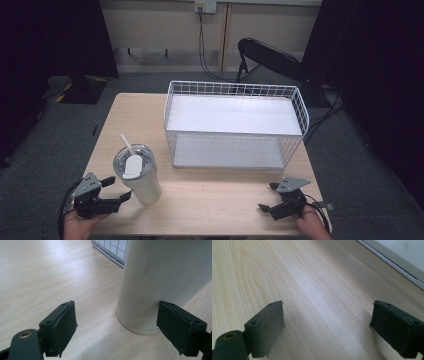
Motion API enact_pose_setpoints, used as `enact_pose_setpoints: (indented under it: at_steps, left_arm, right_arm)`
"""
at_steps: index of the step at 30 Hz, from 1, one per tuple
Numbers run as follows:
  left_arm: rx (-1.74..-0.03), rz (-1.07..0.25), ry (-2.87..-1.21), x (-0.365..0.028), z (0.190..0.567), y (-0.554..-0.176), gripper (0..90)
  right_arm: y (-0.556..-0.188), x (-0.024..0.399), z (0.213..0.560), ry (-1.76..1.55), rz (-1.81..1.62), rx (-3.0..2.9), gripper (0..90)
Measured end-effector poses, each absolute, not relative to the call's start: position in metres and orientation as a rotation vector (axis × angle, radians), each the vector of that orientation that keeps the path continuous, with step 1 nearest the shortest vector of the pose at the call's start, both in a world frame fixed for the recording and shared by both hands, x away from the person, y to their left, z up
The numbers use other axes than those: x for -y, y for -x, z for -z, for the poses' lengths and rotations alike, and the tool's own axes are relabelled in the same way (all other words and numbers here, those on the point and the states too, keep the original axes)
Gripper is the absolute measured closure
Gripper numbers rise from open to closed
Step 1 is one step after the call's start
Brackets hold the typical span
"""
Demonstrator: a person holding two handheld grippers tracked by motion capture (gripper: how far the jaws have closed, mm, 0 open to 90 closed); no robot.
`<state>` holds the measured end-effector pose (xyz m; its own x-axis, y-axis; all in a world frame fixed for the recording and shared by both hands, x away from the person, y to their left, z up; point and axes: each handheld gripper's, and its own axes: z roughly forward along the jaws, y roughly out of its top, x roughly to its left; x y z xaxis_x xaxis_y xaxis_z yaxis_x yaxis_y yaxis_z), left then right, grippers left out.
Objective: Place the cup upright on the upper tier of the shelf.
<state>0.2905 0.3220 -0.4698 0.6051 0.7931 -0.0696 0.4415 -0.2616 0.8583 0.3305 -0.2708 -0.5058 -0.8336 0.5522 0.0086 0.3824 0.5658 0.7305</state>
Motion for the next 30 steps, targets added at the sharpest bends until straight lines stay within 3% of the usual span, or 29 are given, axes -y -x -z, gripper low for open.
enact_pose_setpoints:
  at_steps: [9,30]
  left_arm:
    - [-0.926,-0.447,-1.800,-0.323,0.459,-0.286,15.7]
    - [-0.783,-0.408,-1.801,-0.303,0.452,-0.289,13.4]
  right_arm:
    - [-0.331,0.271,0.506,-0.783,-1.123,-2.578,10.6]
    - [-0.331,0.271,0.506,-0.783,-1.123,-2.578,10.5]
